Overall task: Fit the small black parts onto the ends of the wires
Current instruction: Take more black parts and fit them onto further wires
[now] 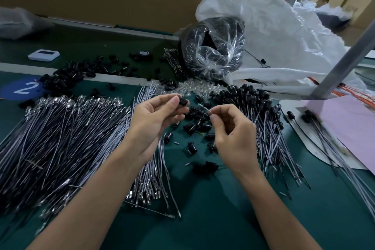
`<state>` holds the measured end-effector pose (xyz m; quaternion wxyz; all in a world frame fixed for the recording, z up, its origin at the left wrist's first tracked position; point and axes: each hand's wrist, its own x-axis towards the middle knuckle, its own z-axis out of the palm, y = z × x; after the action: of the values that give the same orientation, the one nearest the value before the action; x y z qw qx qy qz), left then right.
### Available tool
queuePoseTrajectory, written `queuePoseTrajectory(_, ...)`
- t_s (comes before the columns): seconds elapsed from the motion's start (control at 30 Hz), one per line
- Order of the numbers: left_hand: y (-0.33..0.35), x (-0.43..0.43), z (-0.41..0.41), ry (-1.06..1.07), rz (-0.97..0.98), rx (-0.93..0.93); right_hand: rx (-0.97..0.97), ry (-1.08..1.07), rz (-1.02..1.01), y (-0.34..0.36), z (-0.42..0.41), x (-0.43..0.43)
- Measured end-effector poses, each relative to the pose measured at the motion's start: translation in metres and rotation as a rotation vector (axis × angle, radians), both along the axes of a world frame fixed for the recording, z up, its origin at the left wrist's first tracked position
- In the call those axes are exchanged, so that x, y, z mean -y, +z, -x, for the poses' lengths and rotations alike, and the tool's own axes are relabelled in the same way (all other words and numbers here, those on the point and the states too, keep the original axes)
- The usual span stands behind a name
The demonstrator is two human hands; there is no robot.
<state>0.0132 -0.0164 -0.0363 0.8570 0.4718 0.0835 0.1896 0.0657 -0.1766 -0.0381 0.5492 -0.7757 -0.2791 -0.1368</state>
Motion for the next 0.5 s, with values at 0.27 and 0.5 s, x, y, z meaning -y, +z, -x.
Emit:
queuePoseTrajectory(0.27, 0.000, 0.006, 0.000, -0.053, -0.036, -0.021, -0.018, 0.013, -0.030, 0.001, 0.001, -0.001)
queuePoseTrajectory(0.5, 0.001, 0.010, 0.000, -0.093, -0.057, -0.022, -0.007, 0.019, -0.034, 0.001, 0.001, -0.001)
